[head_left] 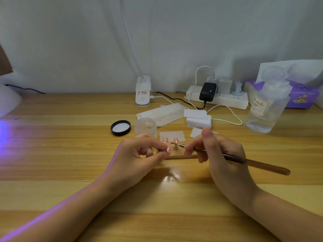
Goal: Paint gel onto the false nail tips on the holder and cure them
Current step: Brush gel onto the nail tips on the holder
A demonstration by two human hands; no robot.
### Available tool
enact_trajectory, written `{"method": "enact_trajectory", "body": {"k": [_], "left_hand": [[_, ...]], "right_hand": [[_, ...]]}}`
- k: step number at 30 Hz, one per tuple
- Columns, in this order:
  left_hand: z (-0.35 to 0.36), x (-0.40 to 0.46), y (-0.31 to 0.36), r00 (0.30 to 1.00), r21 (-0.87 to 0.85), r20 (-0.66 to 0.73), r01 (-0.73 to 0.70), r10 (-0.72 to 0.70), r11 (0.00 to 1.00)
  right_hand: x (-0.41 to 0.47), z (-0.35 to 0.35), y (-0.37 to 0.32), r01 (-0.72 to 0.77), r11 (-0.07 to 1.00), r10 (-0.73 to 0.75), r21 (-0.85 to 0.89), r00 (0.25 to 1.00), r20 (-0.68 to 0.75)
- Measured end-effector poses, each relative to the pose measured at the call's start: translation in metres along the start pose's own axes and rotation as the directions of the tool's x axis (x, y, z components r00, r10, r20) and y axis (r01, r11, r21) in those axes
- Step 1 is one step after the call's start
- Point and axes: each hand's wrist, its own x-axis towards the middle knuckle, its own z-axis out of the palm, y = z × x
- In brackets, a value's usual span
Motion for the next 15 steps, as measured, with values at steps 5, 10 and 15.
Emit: {"method": "enact_trajectory", "body": {"k": [5, 10, 15], "left_hand": [[0.0000, -0.0002, 0.0010, 1.000, -0.004, -0.009, 0.011, -0.011, 1.000], [0.0000, -0.0004, 0.0044, 1.000, 0.001, -0.014, 0.010, -0.010, 1.000], [0.0008, -0.0009, 0.0102, 0.996, 0.040, -0.092, -0.007, 0.011, 0.999]], "right_hand": [[-0.0034, 0.0013, -0.0023, 0.048, 0.999, -0.048, -0.008, 0.996, 0.081], [-0.0029, -0.0003, -0.0047, 0.062, 0.998, -0.063, 0.021, 0.997, 0.050], [0.0024, -0.0064, -0.0045, 0.020, 0.996, -0.009, 0.083, 0.992, -0.129]]}}
